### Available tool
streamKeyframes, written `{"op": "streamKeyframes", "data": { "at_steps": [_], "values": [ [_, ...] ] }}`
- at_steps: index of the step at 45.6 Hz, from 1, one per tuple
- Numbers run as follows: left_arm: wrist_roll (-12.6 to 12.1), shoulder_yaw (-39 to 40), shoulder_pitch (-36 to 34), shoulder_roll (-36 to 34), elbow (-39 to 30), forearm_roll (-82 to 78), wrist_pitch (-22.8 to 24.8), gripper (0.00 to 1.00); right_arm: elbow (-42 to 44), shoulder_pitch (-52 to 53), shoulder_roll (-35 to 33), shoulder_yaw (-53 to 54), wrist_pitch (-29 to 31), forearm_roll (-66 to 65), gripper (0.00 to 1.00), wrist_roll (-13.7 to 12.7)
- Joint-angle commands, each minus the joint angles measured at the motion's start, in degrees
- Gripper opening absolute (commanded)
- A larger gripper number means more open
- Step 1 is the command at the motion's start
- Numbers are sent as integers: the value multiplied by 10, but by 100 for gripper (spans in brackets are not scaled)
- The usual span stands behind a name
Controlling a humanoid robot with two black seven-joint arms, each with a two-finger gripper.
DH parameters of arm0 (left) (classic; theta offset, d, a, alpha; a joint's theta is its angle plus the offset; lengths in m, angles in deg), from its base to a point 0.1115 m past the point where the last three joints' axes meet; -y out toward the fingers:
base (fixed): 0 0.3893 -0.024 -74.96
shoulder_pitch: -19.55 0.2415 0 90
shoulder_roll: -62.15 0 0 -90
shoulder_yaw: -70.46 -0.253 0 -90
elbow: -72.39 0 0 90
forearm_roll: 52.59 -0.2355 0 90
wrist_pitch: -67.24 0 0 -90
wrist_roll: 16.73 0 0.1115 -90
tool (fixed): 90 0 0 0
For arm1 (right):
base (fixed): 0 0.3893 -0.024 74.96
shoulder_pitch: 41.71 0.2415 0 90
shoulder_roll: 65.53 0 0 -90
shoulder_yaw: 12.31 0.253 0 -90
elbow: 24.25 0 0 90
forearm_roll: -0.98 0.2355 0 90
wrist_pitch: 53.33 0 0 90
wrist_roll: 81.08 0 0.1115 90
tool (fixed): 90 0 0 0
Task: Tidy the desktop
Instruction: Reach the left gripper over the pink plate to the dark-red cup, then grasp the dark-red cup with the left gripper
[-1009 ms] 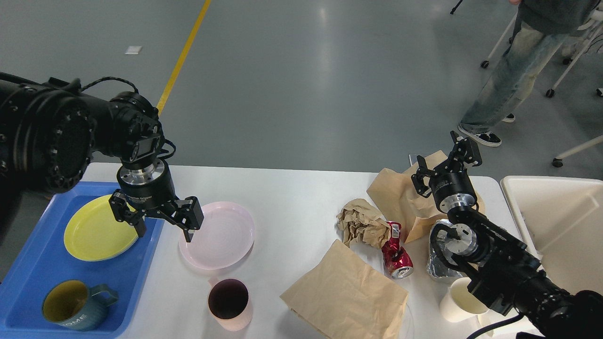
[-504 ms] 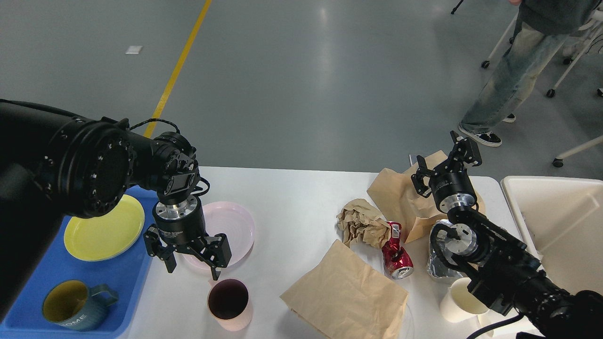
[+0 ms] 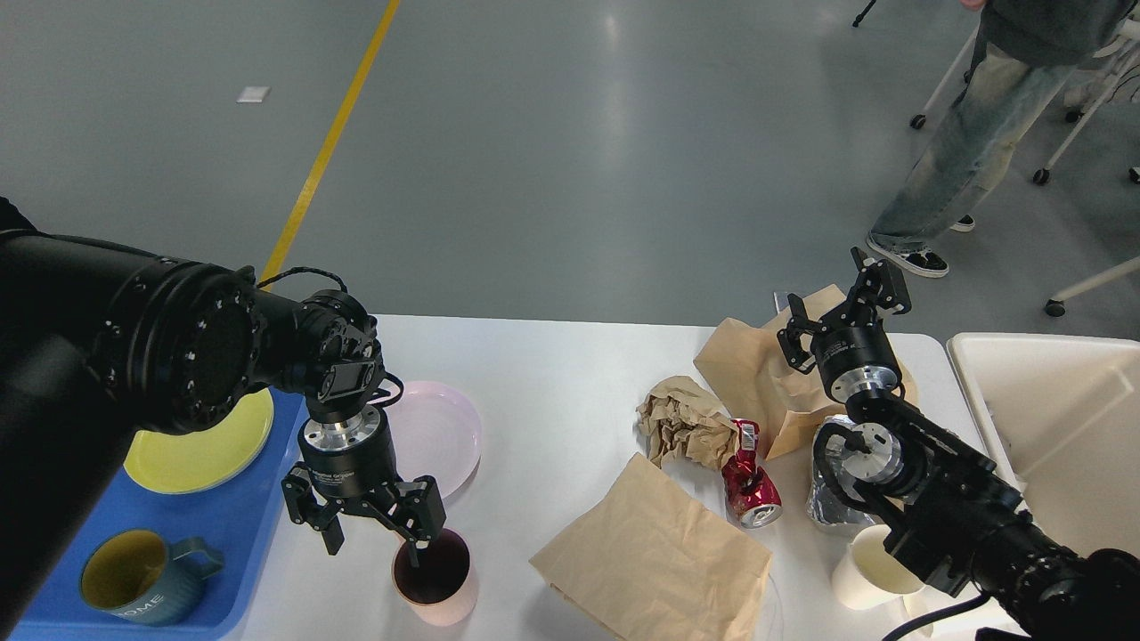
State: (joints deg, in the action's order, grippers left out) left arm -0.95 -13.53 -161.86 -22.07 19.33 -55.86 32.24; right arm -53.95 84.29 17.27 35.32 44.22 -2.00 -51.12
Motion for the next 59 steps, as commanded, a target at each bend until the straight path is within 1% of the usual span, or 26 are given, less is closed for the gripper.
{"op": "streamKeyframes", "data": {
  "at_steps": [1, 31, 40, 43, 49, 52, 59],
  "values": [
    [0, 10, 1, 6, 0, 0, 0, 92, 0, 0, 0, 0, 0, 0, 100, 0],
    [-1, 9, 19, 16, 0, 0, 0, 83, 0, -1, 0, 0, 0, 0, 100, 0],
    [-1, 3, 22, 21, 1, 0, 0, 70, 0, -1, 0, 0, 0, 0, 100, 0],
    [1, 3, 21, 21, 4, 0, 0, 62, 0, -1, 0, 0, 0, 0, 100, 0],
    [1, 4, 25, 21, 16, 0, 0, 51, 0, 0, 0, 0, 0, 0, 100, 0],
    [1, 6, 28, 22, 23, 0, 0, 48, 0, -1, 0, 0, 0, 0, 100, 0],
    [1, 5, 33, 22, 26, 0, 0, 48, 0, 0, 0, 0, 0, 0, 100, 0]
  ]
}}
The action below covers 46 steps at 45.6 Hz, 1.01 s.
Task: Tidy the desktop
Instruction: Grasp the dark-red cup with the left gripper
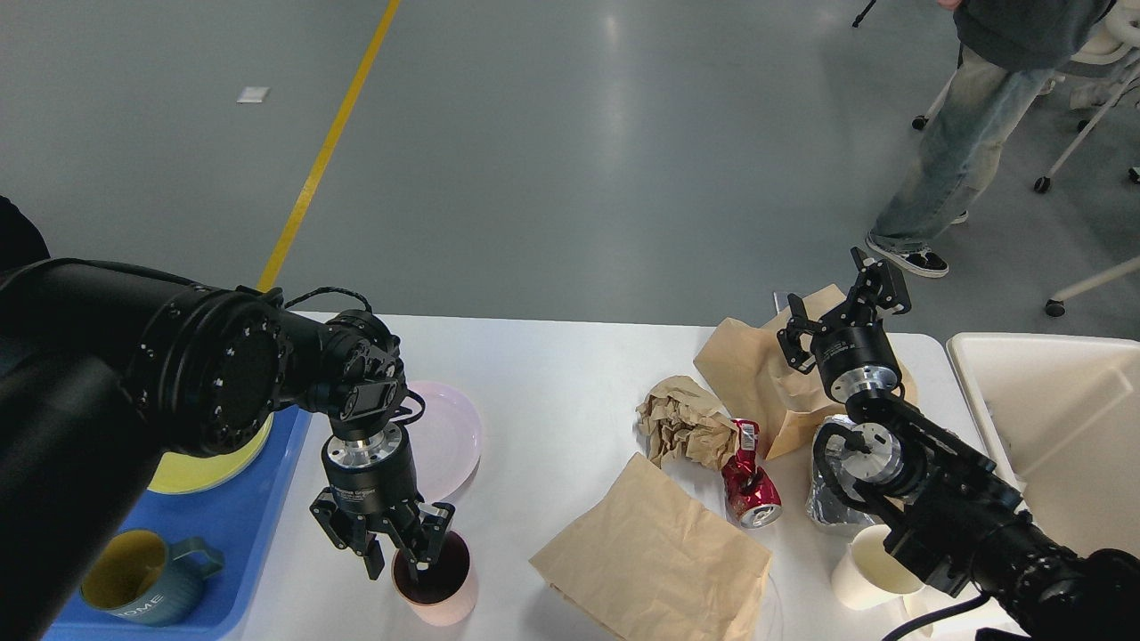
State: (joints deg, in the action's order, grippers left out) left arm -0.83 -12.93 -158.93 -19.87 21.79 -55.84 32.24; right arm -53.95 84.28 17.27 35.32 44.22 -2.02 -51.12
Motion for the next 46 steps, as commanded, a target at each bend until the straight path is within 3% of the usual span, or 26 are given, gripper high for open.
{"op": "streamKeyframes", "data": {
  "at_steps": [1, 7, 12, 19, 26, 40, 46],
  "values": [
    [0, -2, 4, 0, 2, 0, 0, 48, 0, 0, 0, 0, 0, 0, 100, 0],
    [0, -3, 12, 0, 2, 0, 0, 47, 0, 0, 0, 0, 0, 0, 100, 0],
    [0, 2, 13, 0, 2, 0, 0, 39, 0, 0, 0, 0, 0, 0, 100, 0],
    [0, 2, 13, 0, 2, 1, 0, 16, 0, 0, 0, 0, 0, 0, 100, 0],
    [1, 3, 12, -2, 2, 5, 0, 1, 0, 0, 0, 0, 0, 0, 100, 0],
    [2, 22, 3, -3, 2, 12, 0, 0, 0, 0, 0, 0, 0, 0, 100, 0],
    [2, 20, -34, -10, 2, 12, 0, 0, 0, 0, 0, 0, 0, 0, 100, 0]
  ]
}}
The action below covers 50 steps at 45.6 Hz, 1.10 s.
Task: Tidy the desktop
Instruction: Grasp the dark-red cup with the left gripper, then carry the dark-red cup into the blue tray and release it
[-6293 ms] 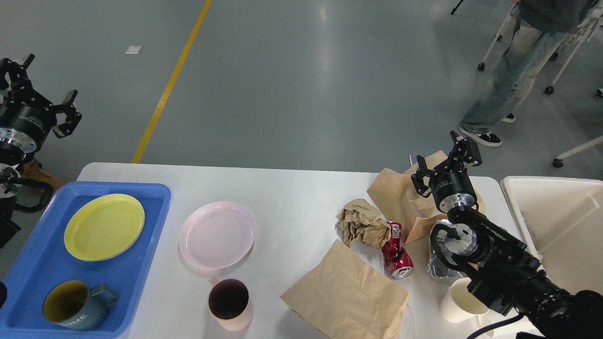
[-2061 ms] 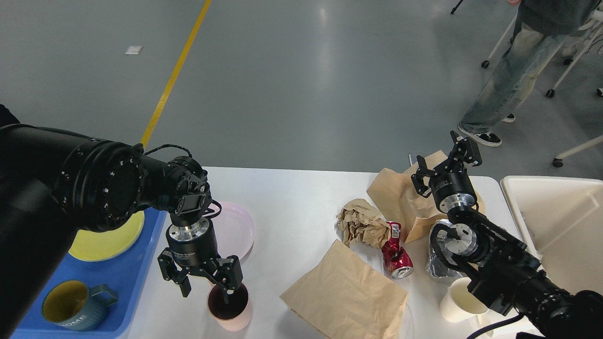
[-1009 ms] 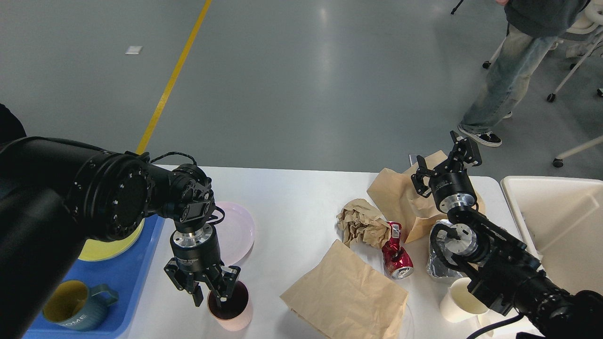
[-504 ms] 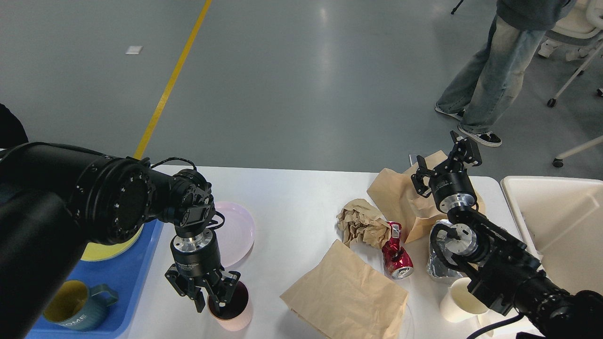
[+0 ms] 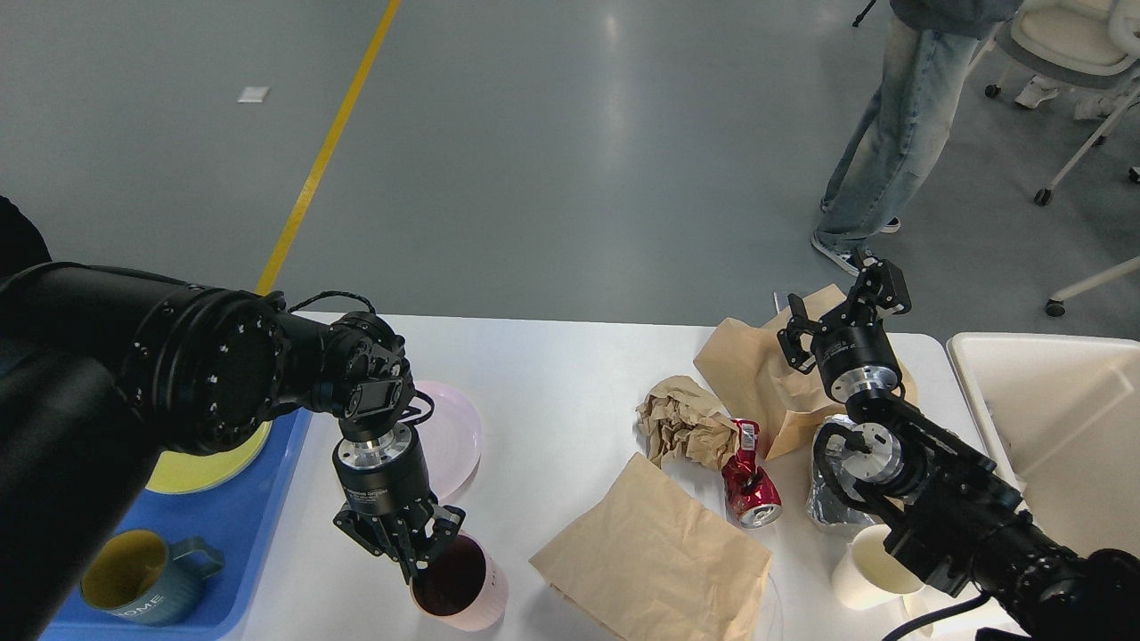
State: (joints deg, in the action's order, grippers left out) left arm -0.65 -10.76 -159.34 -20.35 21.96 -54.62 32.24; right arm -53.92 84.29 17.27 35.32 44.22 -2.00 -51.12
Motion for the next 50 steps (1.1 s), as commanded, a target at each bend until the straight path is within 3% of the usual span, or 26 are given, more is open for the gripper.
{"op": "streamKeyframes", "data": {
  "at_steps": [1, 21, 32, 50],
  "values": [
    [0, -3, -37, -6, 1, 0, 0, 0, 0, 0, 0, 0, 0, 0, 100, 0],
    [0, -29, -131, -152, 2, -8, 0, 0, 0, -1, 0, 0, 0, 0, 100, 0],
    [0, -87, -89, -199, 25, -11, 0, 0, 0, -1, 0, 0, 0, 0, 100, -1],
    [0, -100, -30, -354, 74, -12, 0, 3, 0, 0, 0, 0, 0, 0, 100, 0]
  ]
}}
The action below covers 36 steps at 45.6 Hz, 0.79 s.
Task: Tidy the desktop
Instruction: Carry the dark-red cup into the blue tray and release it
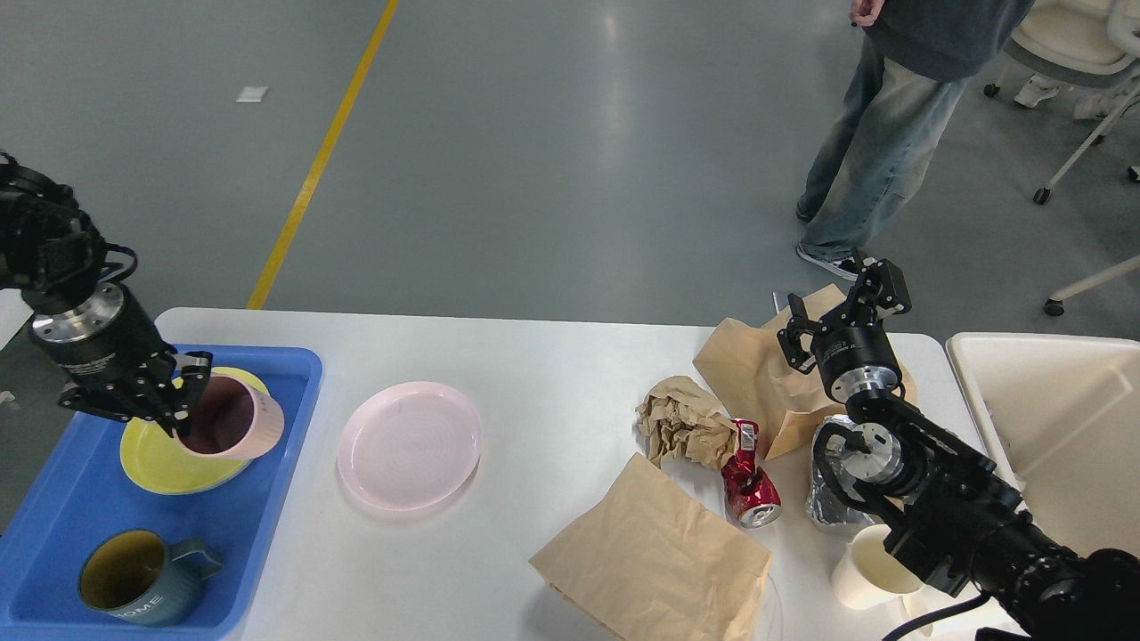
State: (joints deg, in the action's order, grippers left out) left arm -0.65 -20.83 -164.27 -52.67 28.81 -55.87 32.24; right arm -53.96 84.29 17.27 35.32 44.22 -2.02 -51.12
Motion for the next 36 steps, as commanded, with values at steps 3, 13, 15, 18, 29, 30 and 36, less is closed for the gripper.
{"op": "streamKeyframes", "data": {
  "at_steps": [3, 13, 15, 18, 29, 30, 36],
  "values": [
    [0, -1, 29, -37, 7, 0, 0, 3, 0, -1, 0, 0, 0, 0, 100, 0],
    [1, -4, 72, -79, 46, -1, 0, 2, 0, -1, 0, 0, 0, 0, 100, 0],
    [1, -4, 77, -86, 56, -1, 0, 3, 0, 0, 0, 0, 0, 0, 100, 0],
    [1, -4, 87, -91, 67, -1, 0, 3, 0, -1, 0, 0, 0, 0, 100, 0],
    [4, -13, 121, -97, 76, 0, 0, 5, 0, 0, 0, 0, 0, 0, 100, 0],
    [4, -13, 124, -99, 76, 0, 0, 5, 0, -1, 0, 0, 0, 0, 100, 0],
    [5, -13, 139, -103, 80, 0, 0, 5, 0, 0, 0, 0, 0, 0, 100, -1]
  ]
}}
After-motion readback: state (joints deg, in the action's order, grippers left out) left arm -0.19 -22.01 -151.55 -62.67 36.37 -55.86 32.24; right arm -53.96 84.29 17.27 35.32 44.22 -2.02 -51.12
